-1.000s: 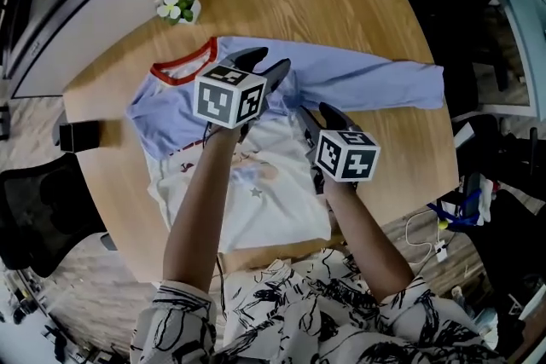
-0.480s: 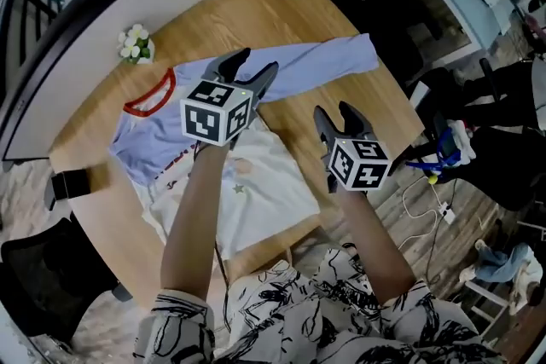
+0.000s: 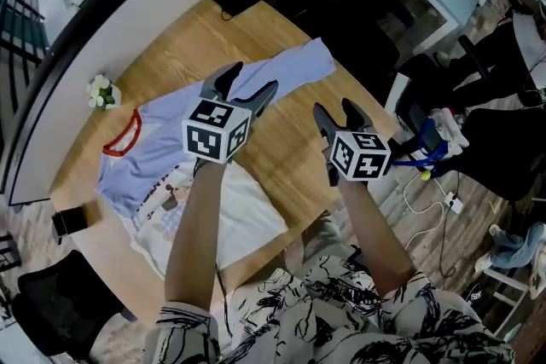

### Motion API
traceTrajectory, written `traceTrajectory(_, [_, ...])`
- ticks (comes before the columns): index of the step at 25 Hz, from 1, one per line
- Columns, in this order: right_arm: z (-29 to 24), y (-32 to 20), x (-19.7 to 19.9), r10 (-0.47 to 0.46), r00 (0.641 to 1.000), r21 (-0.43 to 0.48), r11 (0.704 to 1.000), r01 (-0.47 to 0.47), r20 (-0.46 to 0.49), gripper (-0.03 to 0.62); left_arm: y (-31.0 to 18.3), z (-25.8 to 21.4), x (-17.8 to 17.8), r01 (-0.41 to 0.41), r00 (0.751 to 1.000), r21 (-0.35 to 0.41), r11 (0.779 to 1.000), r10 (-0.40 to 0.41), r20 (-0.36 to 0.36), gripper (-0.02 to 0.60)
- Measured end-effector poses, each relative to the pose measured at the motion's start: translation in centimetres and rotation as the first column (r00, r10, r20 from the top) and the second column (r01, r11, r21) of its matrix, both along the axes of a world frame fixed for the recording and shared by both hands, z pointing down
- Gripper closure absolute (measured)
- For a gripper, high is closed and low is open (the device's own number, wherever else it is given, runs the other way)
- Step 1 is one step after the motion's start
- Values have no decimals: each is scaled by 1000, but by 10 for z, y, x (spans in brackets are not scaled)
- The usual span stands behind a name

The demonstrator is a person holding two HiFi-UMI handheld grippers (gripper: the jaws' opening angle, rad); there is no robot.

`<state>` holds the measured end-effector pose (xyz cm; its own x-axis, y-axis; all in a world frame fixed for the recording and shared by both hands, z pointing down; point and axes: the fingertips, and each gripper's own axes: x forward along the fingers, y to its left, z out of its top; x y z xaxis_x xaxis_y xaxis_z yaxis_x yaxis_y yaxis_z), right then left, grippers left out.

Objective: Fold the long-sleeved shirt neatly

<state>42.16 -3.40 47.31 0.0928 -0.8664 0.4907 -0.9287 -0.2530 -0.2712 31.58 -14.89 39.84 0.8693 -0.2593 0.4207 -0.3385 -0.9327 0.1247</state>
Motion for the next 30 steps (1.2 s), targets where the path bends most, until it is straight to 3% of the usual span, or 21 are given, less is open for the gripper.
traceTrajectory(9, [86, -57, 89, -82, 990, -116, 989, 95, 112, 280, -31, 58, 107, 33, 992, -48, 998, -27, 122, 225])
traceTrajectory(15, [129, -93, 112, -220, 971, -220, 947, 235, 93, 401, -43, 98, 150, 33, 984, -88, 996, -17, 176, 222])
traceTrajectory(20, [148, -100, 114, -326, 943, -295, 897, 330, 65, 440, -44, 113, 170, 41, 974, -116, 992, -14, 224, 222])
traceTrajectory(22, [149, -98, 116, -367, 930, -318, 878, 357, 30, 545, -46, 120, 178, 37, 971, -124, 992, -6, 241, 222])
traceTrajectory(27, [133, -84, 110, -440, 897, -294, 865, 408, -50, 566, -50, 146, 201, -41, 947, -159, 986, 89, 308, 243])
traceTrajectory(30, [137, -78, 105, -456, 888, -296, 857, 422, -55, 566, -54, 168, 220, -122, 910, -200, 972, 189, 368, 255])
